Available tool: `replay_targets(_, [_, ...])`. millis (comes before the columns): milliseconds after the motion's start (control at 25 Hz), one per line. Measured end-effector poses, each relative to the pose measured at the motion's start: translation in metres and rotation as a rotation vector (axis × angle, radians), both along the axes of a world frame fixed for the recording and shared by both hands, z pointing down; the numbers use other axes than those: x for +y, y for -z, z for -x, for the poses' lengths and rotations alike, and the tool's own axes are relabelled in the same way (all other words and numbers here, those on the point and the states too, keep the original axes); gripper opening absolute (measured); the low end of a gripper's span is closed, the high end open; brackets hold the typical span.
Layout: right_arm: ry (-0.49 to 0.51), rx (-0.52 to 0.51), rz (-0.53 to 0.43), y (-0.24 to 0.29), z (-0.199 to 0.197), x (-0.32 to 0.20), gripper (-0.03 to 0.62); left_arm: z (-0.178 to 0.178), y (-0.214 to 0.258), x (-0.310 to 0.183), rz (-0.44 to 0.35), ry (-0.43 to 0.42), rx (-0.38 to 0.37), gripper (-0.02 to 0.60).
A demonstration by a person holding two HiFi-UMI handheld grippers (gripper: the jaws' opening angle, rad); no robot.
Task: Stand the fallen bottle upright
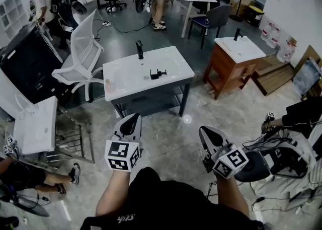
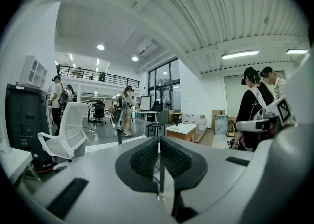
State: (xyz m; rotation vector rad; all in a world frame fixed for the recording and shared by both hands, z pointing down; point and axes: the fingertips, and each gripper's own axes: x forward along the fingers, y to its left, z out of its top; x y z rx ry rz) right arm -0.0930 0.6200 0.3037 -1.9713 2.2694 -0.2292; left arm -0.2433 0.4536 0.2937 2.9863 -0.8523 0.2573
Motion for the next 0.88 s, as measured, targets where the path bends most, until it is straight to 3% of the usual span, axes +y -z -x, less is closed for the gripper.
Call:
replay_targets(360, [-0.017,-0.044,0.038,-0.023,-0.039,-0.034,0.012,-0.045,-0.012,-0.035,0.011,-0.027,-0.02,0.026])
replay_targets(880, [0.006,-0.047,0.12,-0.035,-0.084,-0.222,0.012,-0.108,-0.028,-0.22,0.048,-0.054,-0.028,0.026])
